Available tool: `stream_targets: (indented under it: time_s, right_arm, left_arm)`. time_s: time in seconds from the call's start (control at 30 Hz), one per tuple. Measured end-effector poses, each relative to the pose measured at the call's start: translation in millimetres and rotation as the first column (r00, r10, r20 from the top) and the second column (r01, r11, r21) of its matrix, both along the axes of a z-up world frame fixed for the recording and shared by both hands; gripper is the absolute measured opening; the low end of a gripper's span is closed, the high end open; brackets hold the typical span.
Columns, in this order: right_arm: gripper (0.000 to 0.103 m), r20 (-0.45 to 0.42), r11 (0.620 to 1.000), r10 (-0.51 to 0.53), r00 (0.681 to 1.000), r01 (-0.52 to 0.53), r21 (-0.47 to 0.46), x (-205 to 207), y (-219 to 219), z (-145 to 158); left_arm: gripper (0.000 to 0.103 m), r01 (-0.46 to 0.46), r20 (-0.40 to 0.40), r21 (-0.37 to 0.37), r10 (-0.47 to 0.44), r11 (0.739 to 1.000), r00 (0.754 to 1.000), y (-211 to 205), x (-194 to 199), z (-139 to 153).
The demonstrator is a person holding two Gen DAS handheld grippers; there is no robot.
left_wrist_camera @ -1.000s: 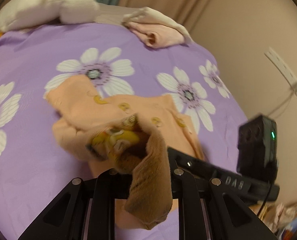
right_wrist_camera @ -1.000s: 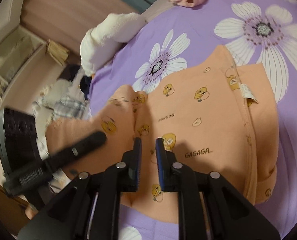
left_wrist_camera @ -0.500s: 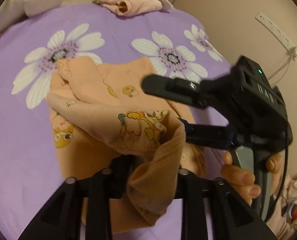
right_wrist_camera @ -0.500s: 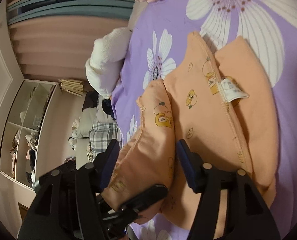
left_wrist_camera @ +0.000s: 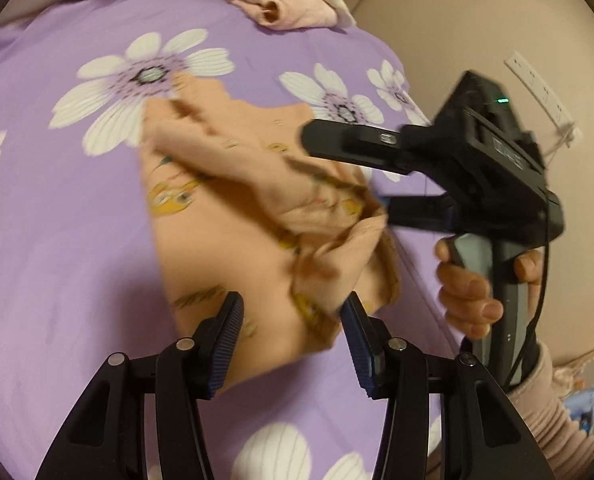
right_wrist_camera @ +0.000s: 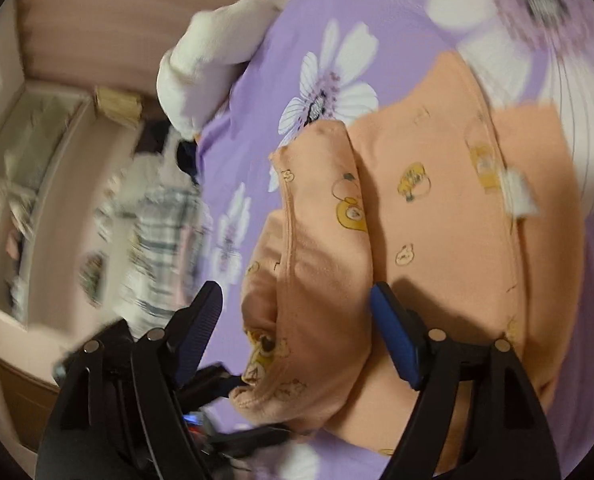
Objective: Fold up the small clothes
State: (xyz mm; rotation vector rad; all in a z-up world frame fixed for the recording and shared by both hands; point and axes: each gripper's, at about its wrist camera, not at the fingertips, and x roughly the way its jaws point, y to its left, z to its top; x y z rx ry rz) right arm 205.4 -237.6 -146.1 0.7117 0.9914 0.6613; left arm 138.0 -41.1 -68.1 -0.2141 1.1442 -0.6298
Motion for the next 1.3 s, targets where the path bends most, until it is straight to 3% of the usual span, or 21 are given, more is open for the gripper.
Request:
stream_targets:
  time_s: [0.07, 0.17, 0.23, 0.3, 0.37, 0.4, 0.43, 0.47, 0.53, 0.63, 0.7, 0.77, 0.87, 0.93, 1.0, 1.1, 1.17, 1.23, 1.3]
  right_arm:
    - [0.079, 0.066, 0.993, 0.042, 0.997, -0.034, -0.114, -4.6, 12.7, 13.5]
    - [0.079, 0.144, 0.952, 0.108, 0.984, -0.061, -0.301, -9.1, 36.9, 29.4]
    - [0.079, 0.178, 0.906, 0.154, 0.972, -0.067, -0.418, -10.6, 53.9, 35.1]
    - [0.077, 0.186, 0.833, 0.192, 0.964, -0.060, -0.551, -8.1, 74.6, 34.6]
    - [0.069, 0.187, 0.754, 0.200, 0.962, -0.029, -0.656, -0.7, 83.4, 27.4]
    - [0.055, 0.176, 0.730, 0.202, 0.963, -0.028, -0.682, 4.7, 84.4, 22.1]
    - [0.042, 0.161, 0.729, 0.199, 0.967, -0.037, -0.683, 8.7, 82.6, 17.0]
    - [0.039, 0.145, 0.734, 0.185, 0.972, -0.039, -0.678, 15.5, 79.0, 12.3]
    - [0.019, 0.147, 0.744, 0.144, 0.979, -0.009, -0.668, 21.0, 68.3, 6.4]
    - [0.015, 0.120, 0.903, 0.018, 0.993, 0.036, -0.428, 24.6, 25.7, 3.7]
    - [0.016, 0.098, 0.954, -0.066, 0.993, 0.092, -0.287, 23.1, -5.7, -5.0]
    - [0.019, 0.045, 0.976, -0.115, 0.992, 0.121, -0.181, 21.5, -29.6, -18.2]
    - [0.022, -0.006, 0.984, -0.165, 0.986, 0.164, -0.069, 16.5, -59.0, -35.4]
    - [0.034, -0.006, 0.987, -0.160, 0.987, 0.160, -0.025, 17.0, -66.5, -36.5]
    - [0.041, 0.001, 0.988, -0.152, 0.988, 0.152, 0.003, 18.7, -67.7, -33.5]
    - [0.041, 0.006, 0.988, -0.153, 0.988, 0.153, -0.016, 20.6, -60.9, -30.1]
    - [0.037, 0.014, 0.987, -0.151, 0.988, 0.152, -0.048, 27.2, -50.2, -30.8]
    - [0.010, 0.027, 0.984, -0.151, 0.988, 0.153, -0.094, 30.3, -42.9, -29.3]
    - [0.008, 0.044, 0.976, -0.159, 0.986, 0.163, -0.141, 31.9, -39.7, -26.9]
  left_arm:
    - [0.048, -0.016, -0.014, -0.013, 0.016, 1.000, 1.000, 6.6, -1.9, -3.8]
    - [0.048, -0.039, -0.032, -0.034, 0.038, 0.999, 0.999, 14.4, -3.7, -8.3]
    - [0.048, -0.041, -0.036, -0.054, 0.039, 0.998, 0.999, 16.6, -3.9, -9.1]
    - [0.048, -0.043, -0.035, -0.062, 0.041, 0.997, 0.999, 17.9, -5.8, -8.9]
    - [0.048, -0.043, -0.039, -0.069, 0.041, 0.997, 0.998, 20.5, -7.6, -9.7]
    - [0.048, -0.045, -0.042, -0.074, 0.042, 0.996, 0.998, 21.1, -8.0, -10.6]
    - [0.048, -0.048, -0.048, -0.079, 0.044, 0.996, 0.998, 22.5, -8.4, -12.0]
    - [0.048, -0.051, -0.055, -0.082, 0.046, 0.995, 0.997, 24.6, -8.6, -13.3]
    - [0.048, -0.060, -0.065, -0.085, 0.055, 0.995, 0.996, 29.4, -8.6, -16.5]
    - [0.048, -0.076, -0.077, -0.092, 0.069, 0.993, 0.995, 35.5, -7.9, -20.4]
    - [0.048, -0.086, -0.084, -0.099, 0.078, 0.991, 0.993, 40.7, -9.8, -22.3]
    - [0.048, -0.096, -0.090, -0.105, 0.086, 0.990, 0.992, 43.3, -8.6, -23.9]
    - [0.048, -0.104, -0.096, -0.109, 0.093, 0.989, 0.991, 45.3, -6.2, -25.9]
    - [0.048, -0.112, -0.102, -0.111, 0.100, 0.988, 0.990, 47.3, -5.6, -27.3]
    - [0.048, -0.119, -0.107, -0.115, 0.107, 0.986, 0.988, 48.9, -6.7, -28.0]
    - [0.048, -0.130, -0.112, -0.115, 0.117, 0.985, 0.987, 52.1, -7.0, -28.3]
    - [0.048, -0.135, -0.114, -0.114, 0.122, 0.984, 0.986, 52.7, -3.9, -28.2]
    - [0.048, -0.141, -0.115, -0.113, 0.128, 0.984, 0.985, 54.0, -4.2, -27.2]
    - [0.048, -0.144, -0.116, -0.114, 0.131, 0.983, 0.985, 54.6, -3.8, -26.3]
